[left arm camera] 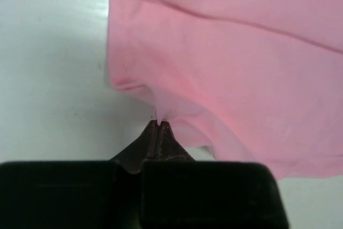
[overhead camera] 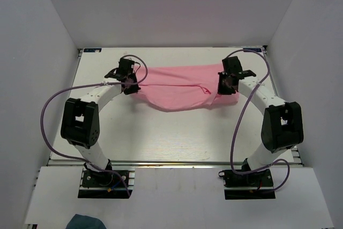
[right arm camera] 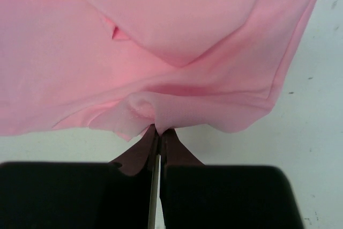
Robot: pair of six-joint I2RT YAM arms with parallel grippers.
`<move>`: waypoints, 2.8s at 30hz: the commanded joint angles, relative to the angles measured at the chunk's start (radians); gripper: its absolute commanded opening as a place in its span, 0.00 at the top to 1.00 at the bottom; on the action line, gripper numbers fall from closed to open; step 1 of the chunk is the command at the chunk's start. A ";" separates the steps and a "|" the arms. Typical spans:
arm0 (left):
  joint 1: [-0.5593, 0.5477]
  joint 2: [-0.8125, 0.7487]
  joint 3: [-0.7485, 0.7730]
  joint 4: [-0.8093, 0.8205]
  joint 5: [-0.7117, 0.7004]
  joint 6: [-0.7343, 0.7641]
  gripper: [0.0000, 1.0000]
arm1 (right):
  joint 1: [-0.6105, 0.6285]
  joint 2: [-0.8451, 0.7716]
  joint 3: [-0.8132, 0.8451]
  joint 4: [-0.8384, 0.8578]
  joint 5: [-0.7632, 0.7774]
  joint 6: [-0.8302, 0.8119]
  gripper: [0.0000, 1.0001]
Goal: Fold and stack the t-shirts
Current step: Grap the side of the flattened tshirt closest away from the robot with both arms, then fold the other side of the tshirt into a rectangle, then rotate the tshirt 90 degrees
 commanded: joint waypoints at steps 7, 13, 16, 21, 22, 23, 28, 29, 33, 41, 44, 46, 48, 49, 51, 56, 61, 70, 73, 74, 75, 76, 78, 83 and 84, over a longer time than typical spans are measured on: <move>0.072 0.150 0.236 -0.040 0.026 0.005 1.00 | -0.075 0.102 0.182 0.004 -0.009 -0.013 1.00; 0.115 0.233 0.342 -0.040 0.057 0.005 1.00 | -0.117 0.169 0.272 0.001 -0.023 -0.038 1.00; 0.126 0.273 0.381 -0.029 0.080 0.017 1.00 | -0.134 0.209 0.305 0.001 -0.034 -0.080 1.00; 0.126 0.347 0.459 -0.038 0.115 0.037 1.00 | -0.147 0.308 0.418 -0.008 -0.104 -0.116 1.00; 0.126 0.356 0.479 -0.038 0.115 0.037 1.00 | -0.157 0.321 0.429 -0.011 -0.110 -0.122 1.00; 0.126 0.367 0.479 -0.038 0.115 0.037 1.00 | -0.158 0.332 0.440 -0.011 -0.118 -0.125 1.00; 0.135 0.430 0.542 -0.038 0.091 0.037 1.00 | -0.172 0.436 0.523 0.007 -0.121 -0.162 1.00; 0.135 0.442 0.554 -0.038 0.077 0.028 0.99 | -0.175 0.447 0.533 0.007 -0.124 -0.165 1.00; 0.135 0.488 0.640 -0.072 0.055 0.009 0.30 | -0.190 0.531 0.654 -0.002 -0.124 -0.187 0.95; 0.145 0.444 0.656 -0.093 0.044 0.009 0.01 | -0.198 0.468 0.679 0.016 -0.250 -0.211 0.10; 0.145 0.379 0.584 -0.073 0.044 0.022 0.01 | -0.197 0.387 0.548 0.059 -0.348 -0.208 0.10; 0.145 0.369 0.574 -0.073 0.044 0.031 0.01 | -0.193 0.347 0.465 0.066 -0.452 -0.205 0.10; 0.135 0.353 0.574 -0.073 0.054 0.041 0.01 | -0.189 0.336 0.423 0.070 -0.500 -0.202 0.10; 0.123 0.353 0.574 -0.063 0.054 0.061 0.01 | -0.187 0.335 0.411 0.079 -0.515 -0.202 0.10; 0.114 0.353 0.574 -0.023 0.133 0.096 0.01 | -0.184 0.341 0.379 0.095 -0.502 -0.196 0.10; 0.103 0.428 0.609 0.020 0.268 0.107 0.01 | -0.167 0.384 0.392 0.084 -0.189 -0.156 0.10; 0.082 0.549 0.675 0.010 0.232 0.127 0.01 | -0.163 0.464 0.435 0.099 -0.149 -0.134 0.10; 0.069 0.421 0.300 -0.004 0.183 0.106 0.01 | -0.141 0.692 0.644 0.099 -0.113 0.031 0.10; -0.016 0.327 0.094 -0.033 0.201 0.074 0.01 | -0.120 0.757 0.727 0.107 -0.225 0.040 0.10; -0.048 0.266 0.053 -0.068 0.215 0.033 0.01 | -0.108 0.769 0.745 0.115 -0.242 0.044 0.10; -0.082 0.238 -0.033 -0.069 0.239 0.006 0.01 | -0.095 0.828 0.832 0.121 -0.274 0.054 0.10; -0.117 0.214 -0.079 -0.079 0.361 -0.009 0.01 | -0.088 0.855 0.880 0.125 -0.322 0.056 0.10; -0.234 0.136 -0.218 -0.050 0.527 -0.018 0.01 | -0.062 0.937 1.034 0.110 -0.366 0.068 0.10; -0.510 0.073 -0.249 -0.167 0.739 0.118 0.01 | 0.009 0.990 1.121 0.253 -0.489 0.030 0.10; -0.541 0.073 -0.219 -0.237 0.673 0.146 0.01 | 0.015 0.978 1.118 0.256 -0.482 0.021 0.10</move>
